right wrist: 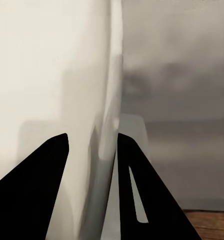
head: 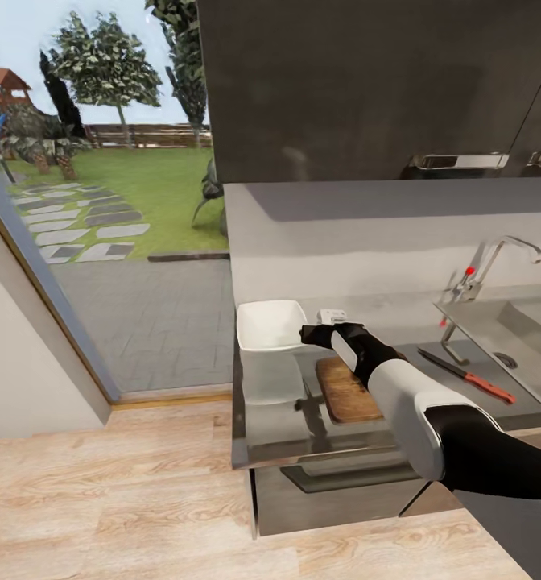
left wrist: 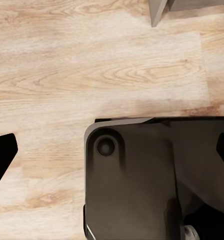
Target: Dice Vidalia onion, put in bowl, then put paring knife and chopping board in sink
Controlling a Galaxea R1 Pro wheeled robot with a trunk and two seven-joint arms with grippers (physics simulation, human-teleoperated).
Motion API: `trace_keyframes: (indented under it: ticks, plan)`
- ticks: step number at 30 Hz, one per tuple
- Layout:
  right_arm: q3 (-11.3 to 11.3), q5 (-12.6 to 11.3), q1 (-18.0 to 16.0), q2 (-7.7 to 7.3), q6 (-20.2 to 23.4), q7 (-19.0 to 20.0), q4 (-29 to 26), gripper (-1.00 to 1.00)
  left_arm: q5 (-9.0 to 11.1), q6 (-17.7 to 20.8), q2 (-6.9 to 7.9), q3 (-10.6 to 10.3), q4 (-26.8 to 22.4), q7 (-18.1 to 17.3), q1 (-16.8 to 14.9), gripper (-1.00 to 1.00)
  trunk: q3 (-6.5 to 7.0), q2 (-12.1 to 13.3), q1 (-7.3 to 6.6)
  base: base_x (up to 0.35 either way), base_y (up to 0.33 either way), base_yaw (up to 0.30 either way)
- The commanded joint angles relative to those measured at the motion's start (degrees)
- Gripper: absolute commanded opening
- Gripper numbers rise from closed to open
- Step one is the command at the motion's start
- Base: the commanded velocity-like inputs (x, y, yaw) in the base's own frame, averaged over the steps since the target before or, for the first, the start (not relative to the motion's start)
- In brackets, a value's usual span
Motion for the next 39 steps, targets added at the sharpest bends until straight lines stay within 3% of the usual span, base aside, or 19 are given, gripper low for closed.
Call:
trace_keyframes:
  ticks: [1,15,39]
  plan:
    - [0.02,-0.67,-0.03,0.0,0.32,-0.09,-0.09,-1.0,0.52,-0.13,0.09,-0.37,-0.05,0.45,-0.01,1.0,-0.1,-0.11,0.04,0.007,-0.009,0.0]
    - [0.04,-0.65,-0.03,0.09,0.48,-0.27,-0.09,-1.0,0.52,-0.13,0.09,-0.37,-0.02,0.45,-0.01,1.0,-0.18,-0.11,0.04,0.001,-0.001,0.0]
    - [0.0,-0.65,-0.04,0.0,0.5,-0.3,-0.09,-1.0,0.52,-0.13,0.09,-0.37,0.07,0.44,-0.08,1.0,-2.01,-0.11,0.04,0.012,-0.007,0.0]
